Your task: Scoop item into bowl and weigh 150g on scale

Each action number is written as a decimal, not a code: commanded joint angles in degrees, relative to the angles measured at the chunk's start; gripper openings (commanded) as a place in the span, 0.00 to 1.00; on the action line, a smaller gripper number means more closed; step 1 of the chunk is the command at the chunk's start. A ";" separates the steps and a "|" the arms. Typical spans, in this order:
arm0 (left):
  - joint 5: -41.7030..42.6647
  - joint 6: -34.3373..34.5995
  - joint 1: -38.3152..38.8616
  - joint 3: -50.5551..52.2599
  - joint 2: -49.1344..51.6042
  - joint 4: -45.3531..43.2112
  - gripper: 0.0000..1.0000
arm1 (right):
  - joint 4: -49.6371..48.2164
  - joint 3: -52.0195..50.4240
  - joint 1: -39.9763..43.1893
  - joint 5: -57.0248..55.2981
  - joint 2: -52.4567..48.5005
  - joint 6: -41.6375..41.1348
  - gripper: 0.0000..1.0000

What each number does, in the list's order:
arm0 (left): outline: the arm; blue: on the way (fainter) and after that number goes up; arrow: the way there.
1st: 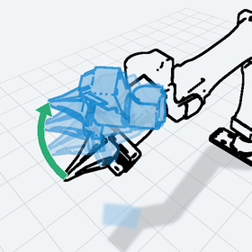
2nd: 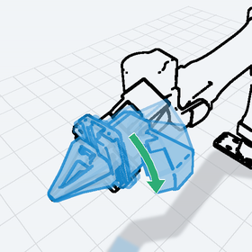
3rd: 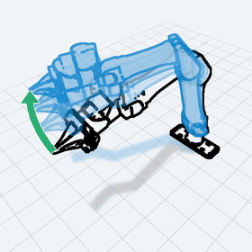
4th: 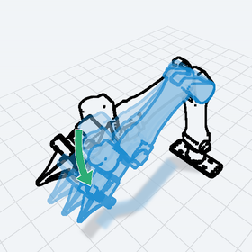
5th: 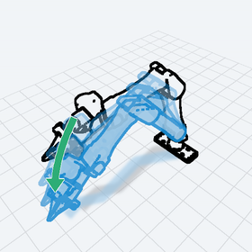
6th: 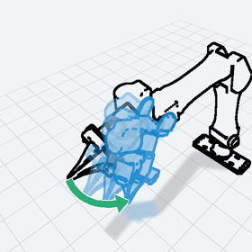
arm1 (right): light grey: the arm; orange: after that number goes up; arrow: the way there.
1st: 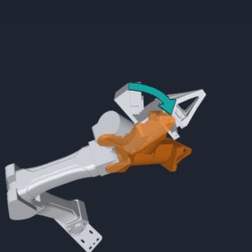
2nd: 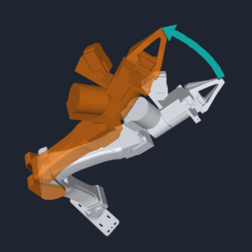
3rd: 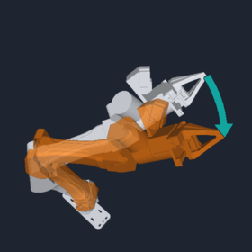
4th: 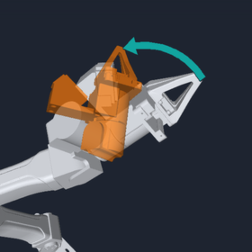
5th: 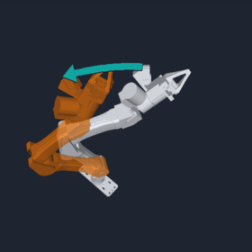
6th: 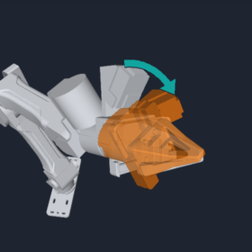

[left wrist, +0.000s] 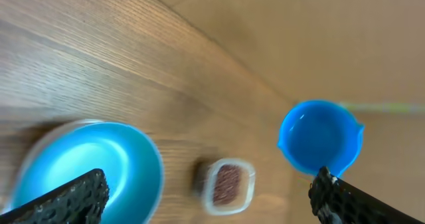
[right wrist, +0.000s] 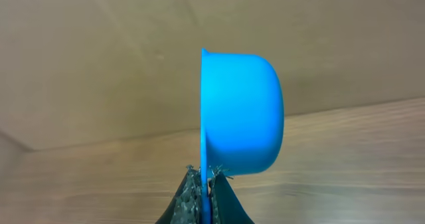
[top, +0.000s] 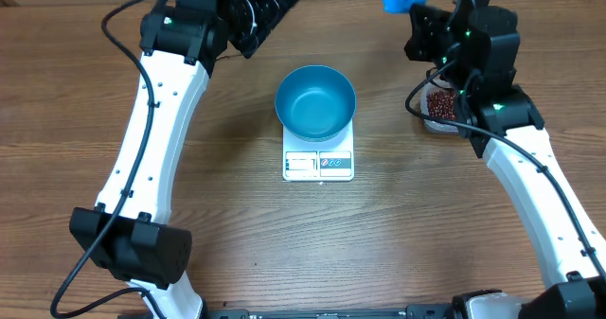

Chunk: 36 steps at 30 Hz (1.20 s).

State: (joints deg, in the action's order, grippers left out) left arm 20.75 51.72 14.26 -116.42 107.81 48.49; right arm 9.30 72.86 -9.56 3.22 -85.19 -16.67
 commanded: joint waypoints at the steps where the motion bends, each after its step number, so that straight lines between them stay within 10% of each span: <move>1: 1.11 -13.57 0.39 -1.16 -1.09 2.03 1.00 | 1.97 1.95 0.07 -8.17 3.74 4.48 0.04; 10: -5.22 -31.69 0.33 -1.16 -1.09 12.35 1.00 | 12.72 6.40 0.04 -15.52 6.71 7.85 0.04; 22: -21.40 -38.91 0.33 -1.03 -1.09 22.71 0.04 | 21.51 8.68 0.24 -23.80 6.86 8.02 0.04; 36: -29.20 -52.74 10.58 -1.07 -1.11 21.59 0.04 | 26.51 8.68 6.47 -17.55 6.86 4.26 0.04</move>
State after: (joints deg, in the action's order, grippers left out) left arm -4.21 5.23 20.49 -116.51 107.81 70.72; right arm 36.12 79.55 -4.93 -17.45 -79.66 -10.59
